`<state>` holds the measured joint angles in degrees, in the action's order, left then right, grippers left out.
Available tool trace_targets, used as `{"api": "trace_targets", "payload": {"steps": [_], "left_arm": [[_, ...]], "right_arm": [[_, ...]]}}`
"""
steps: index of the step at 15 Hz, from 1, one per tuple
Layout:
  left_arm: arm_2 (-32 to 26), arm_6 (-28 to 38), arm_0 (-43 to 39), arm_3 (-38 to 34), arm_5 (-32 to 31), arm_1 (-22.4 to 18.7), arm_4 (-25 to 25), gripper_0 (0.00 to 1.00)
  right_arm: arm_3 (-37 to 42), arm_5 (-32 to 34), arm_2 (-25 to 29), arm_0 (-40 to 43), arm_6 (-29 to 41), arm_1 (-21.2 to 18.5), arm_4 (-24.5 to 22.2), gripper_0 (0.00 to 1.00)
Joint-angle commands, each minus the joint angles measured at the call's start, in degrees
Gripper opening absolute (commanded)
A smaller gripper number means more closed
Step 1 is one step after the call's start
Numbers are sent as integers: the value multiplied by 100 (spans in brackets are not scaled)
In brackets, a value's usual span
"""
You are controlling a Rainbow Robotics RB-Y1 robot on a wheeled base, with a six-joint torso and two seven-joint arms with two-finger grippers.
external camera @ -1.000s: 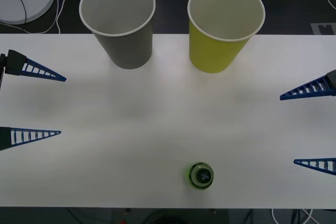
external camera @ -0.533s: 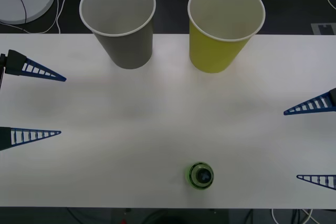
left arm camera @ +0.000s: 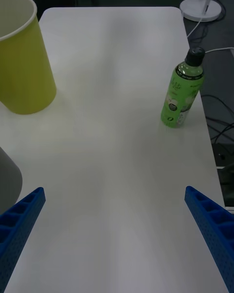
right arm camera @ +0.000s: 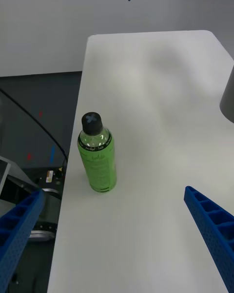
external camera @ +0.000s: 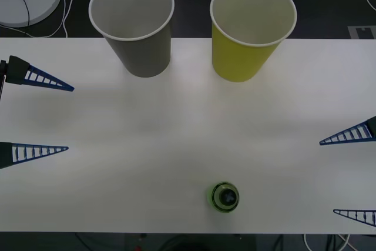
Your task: Put the can into the green bin and the plastic bottle into the gray bin
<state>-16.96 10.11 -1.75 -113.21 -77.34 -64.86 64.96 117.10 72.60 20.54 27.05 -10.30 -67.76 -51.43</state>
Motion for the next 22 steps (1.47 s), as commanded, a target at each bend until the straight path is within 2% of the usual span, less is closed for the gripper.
{"api": "trace_targets", "payload": {"steps": [1,11,15,18,22], "left_arm": [[0,0,-1,0,-1,0,-1,100],[0,0,-1,0,-1,0,-1,100],[0,0,-1,0,-1,0,-1,100],[0,0,-1,0,-1,0,-1,100],[0,0,-1,0,-1,0,-1,100]], "right_arm": [[-134,-88,-261,2,-138,79,-130,100],[-723,-527,-1237,-95,-815,140,-16,100],[-1435,-659,-2125,-429,-1800,149,643,100],[-1927,-659,-2740,-692,-2274,149,1039,100],[-2384,-668,-3390,-1070,-2679,237,1346,100]]}}
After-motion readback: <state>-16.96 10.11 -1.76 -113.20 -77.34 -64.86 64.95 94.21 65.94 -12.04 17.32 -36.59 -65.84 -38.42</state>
